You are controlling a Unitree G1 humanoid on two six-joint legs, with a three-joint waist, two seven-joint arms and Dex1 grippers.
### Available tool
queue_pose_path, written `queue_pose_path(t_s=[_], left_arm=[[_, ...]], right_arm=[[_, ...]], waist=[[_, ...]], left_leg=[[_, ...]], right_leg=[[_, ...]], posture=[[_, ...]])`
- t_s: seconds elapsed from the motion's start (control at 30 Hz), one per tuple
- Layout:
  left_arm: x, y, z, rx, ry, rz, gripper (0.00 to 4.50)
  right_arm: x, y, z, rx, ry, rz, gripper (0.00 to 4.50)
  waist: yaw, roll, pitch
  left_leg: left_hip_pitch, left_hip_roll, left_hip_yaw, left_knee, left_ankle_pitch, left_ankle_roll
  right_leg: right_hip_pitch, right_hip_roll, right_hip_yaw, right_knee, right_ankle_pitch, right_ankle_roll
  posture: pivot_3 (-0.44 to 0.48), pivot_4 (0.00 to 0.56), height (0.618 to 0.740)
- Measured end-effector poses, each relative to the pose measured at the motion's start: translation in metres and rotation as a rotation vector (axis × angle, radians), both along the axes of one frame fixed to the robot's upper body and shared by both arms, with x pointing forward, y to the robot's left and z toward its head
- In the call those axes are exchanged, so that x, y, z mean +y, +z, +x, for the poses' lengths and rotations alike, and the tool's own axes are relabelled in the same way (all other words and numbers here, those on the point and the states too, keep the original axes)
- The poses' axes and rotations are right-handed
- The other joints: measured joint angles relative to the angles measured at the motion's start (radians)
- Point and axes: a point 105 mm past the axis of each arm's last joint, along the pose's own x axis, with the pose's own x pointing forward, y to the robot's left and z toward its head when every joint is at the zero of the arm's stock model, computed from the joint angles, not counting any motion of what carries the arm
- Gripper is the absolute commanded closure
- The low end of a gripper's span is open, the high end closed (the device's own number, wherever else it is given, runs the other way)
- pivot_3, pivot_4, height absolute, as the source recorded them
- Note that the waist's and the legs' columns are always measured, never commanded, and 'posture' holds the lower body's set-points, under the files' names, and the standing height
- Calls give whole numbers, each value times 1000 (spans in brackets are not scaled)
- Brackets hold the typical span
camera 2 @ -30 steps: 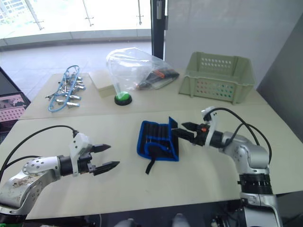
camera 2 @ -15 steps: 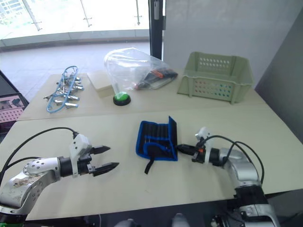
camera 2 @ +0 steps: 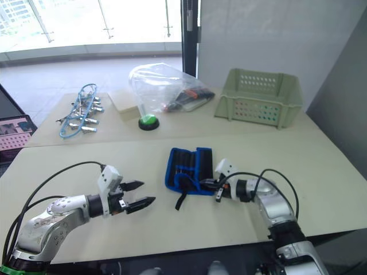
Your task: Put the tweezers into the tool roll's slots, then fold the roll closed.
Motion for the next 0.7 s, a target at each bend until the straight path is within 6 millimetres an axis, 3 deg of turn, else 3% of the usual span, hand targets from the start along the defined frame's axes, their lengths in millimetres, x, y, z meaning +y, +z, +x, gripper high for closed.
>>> queue_pose_path(t_s=[0.17, 0.5, 0.6, 0.7], left_arm=[[-17, 4, 8, 74, 37, -125, 0], [-32, 0, 28, 183, 104, -246, 0], [-37, -4, 40, 197, 155, -261, 769], [-45, -6, 35, 207, 122, -257, 1774]], right_arm=[[-1, -3, -1, -1, -21, -3, 4472], [0, -2, -1, 2, -24, -7, 4472], [3, -2, 0, 5, -17, -8, 4500], [4, -2, 1, 3, -12, -7, 4500]], waist=[[4, -1, -1], [4, -2, -1], [4, -3, -1], [1, -3, -1]], left_leg=[[10, 0, -1, -1, 0, 0], [11, 0, -1, -1, 0, 0], [11, 0, -1, -1, 0, 0], [11, 0, -1, -2, 0, 0]], right_leg=[[10, 0, -1, -1, 0, 0], [11, 0, -1, -2, -1, 1], [11, 0, -1, -2, -1, 1], [11, 0, 0, -2, -1, 1]], posture=[[0, 150, 740], [0, 150, 740], [0, 150, 740], [0, 150, 740]])
